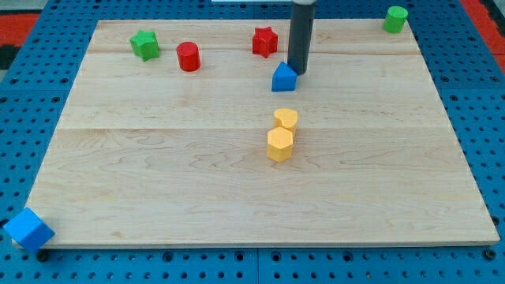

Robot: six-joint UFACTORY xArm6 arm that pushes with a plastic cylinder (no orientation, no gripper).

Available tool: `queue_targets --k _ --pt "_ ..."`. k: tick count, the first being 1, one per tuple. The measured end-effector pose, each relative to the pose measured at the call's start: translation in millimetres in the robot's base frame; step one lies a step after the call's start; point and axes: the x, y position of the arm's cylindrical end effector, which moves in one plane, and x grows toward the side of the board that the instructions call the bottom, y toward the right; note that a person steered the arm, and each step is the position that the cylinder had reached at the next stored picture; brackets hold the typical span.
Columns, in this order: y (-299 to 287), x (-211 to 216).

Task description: Move the blue triangle left and down a bit

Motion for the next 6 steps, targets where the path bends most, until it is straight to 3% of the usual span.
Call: queue_targets --k 5,6 --pt "-88 -4" --pt "-108 24"
